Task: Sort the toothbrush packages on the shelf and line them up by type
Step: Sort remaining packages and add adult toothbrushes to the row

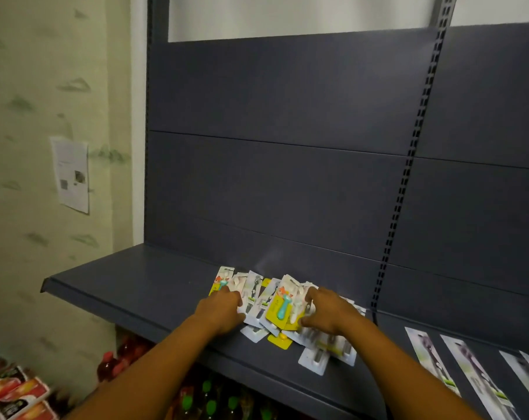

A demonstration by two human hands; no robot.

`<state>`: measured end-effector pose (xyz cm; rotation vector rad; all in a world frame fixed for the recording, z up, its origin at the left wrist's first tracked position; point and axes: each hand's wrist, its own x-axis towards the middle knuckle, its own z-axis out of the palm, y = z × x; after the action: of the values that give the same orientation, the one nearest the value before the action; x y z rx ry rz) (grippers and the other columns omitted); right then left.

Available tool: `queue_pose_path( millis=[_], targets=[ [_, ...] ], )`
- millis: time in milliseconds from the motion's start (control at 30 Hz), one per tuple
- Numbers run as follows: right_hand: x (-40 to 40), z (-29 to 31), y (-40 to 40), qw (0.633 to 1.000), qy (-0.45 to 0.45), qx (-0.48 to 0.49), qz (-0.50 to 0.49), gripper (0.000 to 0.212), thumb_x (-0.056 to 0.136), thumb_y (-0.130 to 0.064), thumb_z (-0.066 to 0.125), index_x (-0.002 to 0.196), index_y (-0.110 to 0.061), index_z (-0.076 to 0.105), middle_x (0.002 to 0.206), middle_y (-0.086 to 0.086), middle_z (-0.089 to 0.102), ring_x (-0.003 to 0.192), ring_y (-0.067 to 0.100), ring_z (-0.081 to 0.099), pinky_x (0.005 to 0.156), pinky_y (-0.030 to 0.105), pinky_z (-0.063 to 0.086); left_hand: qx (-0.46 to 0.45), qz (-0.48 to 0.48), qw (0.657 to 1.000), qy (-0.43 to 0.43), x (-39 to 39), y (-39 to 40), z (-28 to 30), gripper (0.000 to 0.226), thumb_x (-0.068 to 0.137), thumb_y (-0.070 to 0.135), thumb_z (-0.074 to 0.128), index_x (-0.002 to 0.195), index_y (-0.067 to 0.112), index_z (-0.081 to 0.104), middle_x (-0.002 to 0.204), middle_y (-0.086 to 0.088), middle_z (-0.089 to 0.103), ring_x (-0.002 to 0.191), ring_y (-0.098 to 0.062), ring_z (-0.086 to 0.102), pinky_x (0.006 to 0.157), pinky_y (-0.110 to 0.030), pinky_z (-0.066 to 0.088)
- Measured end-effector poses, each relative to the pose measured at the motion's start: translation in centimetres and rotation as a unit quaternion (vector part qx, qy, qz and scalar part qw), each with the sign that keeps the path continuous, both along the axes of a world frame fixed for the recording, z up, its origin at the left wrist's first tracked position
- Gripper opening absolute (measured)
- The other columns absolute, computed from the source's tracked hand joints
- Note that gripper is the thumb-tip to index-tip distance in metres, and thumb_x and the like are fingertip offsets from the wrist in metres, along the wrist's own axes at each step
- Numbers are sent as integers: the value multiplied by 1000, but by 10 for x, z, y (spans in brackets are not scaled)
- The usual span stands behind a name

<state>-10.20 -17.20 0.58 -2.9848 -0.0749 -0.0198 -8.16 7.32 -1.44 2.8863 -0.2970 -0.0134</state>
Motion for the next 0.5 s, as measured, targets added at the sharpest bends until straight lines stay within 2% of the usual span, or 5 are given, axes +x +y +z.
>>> queue_pose_path(
  millis=[100,200,333,500],
  targets=[
    [31,-4,-6,1000,-2,25,-4,64,82,-51,69,134,-22,45,137,4,48,120,24,51,94,34,46,0,-8,1000,3,30,-14,-17,42,97,39,48,136,24,48,141,-8,39,127,-29,45,99,-42,43],
    [61,0,-15,999,-4,31,-2,62,82,-50,68,131,-20,46,133,4,49,118,23,52,93,32,46,37,-8,999,-11,57,-26,-31,43,100,37,38,139,20,43,139,-11,41,129,-30,41,100,-44,42],
    [98,5,-26,999,-28,43,4,57,83,-49,68,127,-19,49,128,5,51,115,23,52,91,32,47,83,24,995,-38,90,-27,-44,48,100,44,37,138,16,42,141,-11,39,131,-30,39,102,-45,39],
    [118,-1,-25,998,-34,61,-2,58,83,-48,69,129,-20,48,128,3,51,115,22,52,93,33,47,88,55,995,-11,117,-25,-51,64,95,62,33,139,16,43,145,-11,41,135,-30,37,109,-48,31]
  ],
)
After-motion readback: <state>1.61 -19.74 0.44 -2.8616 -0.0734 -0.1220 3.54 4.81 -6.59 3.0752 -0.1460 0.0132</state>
